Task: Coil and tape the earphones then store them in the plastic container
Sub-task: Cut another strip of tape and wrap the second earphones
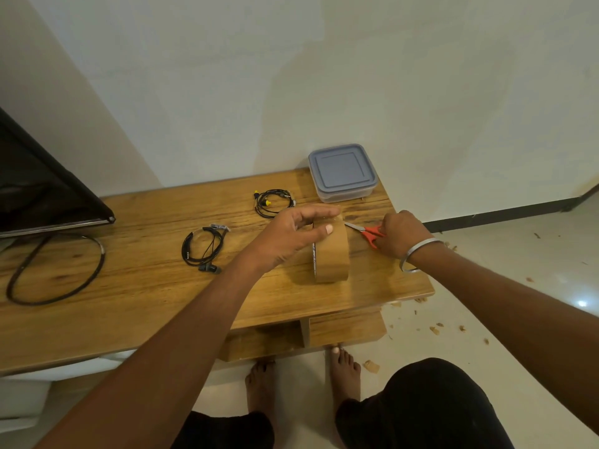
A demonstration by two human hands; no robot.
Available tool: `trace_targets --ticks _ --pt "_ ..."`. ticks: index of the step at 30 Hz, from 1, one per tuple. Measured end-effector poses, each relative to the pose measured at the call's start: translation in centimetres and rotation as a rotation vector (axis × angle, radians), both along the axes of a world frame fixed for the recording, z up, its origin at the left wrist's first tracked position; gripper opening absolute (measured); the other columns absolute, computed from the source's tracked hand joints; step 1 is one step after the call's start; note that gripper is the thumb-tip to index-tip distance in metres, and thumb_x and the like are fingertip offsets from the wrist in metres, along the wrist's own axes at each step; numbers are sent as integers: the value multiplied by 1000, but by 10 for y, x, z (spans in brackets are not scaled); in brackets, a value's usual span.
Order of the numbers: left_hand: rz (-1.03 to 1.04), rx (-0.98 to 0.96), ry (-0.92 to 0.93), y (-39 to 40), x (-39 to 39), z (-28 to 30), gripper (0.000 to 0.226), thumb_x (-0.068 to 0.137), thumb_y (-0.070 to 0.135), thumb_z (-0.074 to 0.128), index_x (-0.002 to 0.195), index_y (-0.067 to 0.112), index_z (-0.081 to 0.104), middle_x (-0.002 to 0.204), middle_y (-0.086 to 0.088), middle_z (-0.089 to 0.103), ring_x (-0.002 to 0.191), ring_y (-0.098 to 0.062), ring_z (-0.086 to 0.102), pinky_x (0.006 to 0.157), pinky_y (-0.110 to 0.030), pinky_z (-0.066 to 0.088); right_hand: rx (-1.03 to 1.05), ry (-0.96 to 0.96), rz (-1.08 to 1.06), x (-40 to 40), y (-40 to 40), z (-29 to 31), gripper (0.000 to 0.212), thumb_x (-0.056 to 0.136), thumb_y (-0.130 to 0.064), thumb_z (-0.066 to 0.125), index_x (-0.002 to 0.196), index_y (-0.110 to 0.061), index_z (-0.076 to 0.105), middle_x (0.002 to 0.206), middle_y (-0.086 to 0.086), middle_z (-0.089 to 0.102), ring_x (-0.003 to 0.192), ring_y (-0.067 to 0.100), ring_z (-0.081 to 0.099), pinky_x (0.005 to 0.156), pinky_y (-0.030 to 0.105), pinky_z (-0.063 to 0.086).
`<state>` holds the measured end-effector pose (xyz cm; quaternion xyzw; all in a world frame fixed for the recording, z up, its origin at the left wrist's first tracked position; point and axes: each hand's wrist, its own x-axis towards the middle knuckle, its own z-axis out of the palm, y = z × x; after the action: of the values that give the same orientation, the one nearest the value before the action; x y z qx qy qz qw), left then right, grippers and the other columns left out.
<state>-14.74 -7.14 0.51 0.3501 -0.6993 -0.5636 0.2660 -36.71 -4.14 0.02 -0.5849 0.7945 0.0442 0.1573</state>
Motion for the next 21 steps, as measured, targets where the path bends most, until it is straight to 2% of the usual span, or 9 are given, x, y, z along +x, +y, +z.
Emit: trace_targets --ticks 3,7,9,11,14,16,18,21 --pt "2 19 3 0 0 1 37 91 8 65 128 11 63 132 7 61 126 0 52 108 -22 40 27 -82 -19 -5 -5 3 36 90 -37 57 103 -3 63 100 14 65 87 23 58 78 30 48" --pt "-2 43 -5 -1 1 4 39 90 8 66 129 11 62 134 6 61 126 0 52 108 -23 40 61 -321 -26 -18 -2 10 26 87 -32 63 93 -7 69 84 10 69 72 17 60 67 26 47" --pt "-1 42 -10 -2 1 6 39 90 8 66 129 11 62 134 7 60 126 0 52 110 -24 39 134 -393 -9 -26 0 14 29 89 -31 60 92 -4 69 80 12 71 72 22 67 77 35 54" --pt "5 37 -10 -3 1 6 37 91 7 65 128 11 63 133 7 61 125 1 52 110 -24 39 222 -441 -4 -34 3 17 32 92 -31 58 95 -1 67 86 17 72 78 27 71 85 38 56" --pt "2 28 -11 -4 0 7 38 91 6 64 129 10 62 134 5 60 125 1 52 108 -20 40 324 -599 -21 -42 4 25 38 83 -35 68 100 -1 68 100 19 70 81 26 68 78 36 59" --pt "-1 26 -5 -4 0 7 38 91 5 64 130 8 61 135 5 59 125 1 52 106 -18 41 367 -619 21 -42 4 32 41 77 -41 73 97 -5 70 95 16 68 79 21 64 74 33 59" --pt "2 21 8 -4 0 7 39 91 4 63 130 6 60 135 4 59 125 0 52 105 -19 42 379 -594 80 -39 3 39 31 78 -40 72 90 -11 69 85 10 64 74 17 62 73 31 59" --pt "1 17 11 -5 -1 6 38 91 3 63 129 6 61 134 4 60 125 0 52 104 -18 43 401 -569 138 -33 -2 45 36 75 -44 73 90 -13 65 87 10 63 79 20 63 76 32 58"
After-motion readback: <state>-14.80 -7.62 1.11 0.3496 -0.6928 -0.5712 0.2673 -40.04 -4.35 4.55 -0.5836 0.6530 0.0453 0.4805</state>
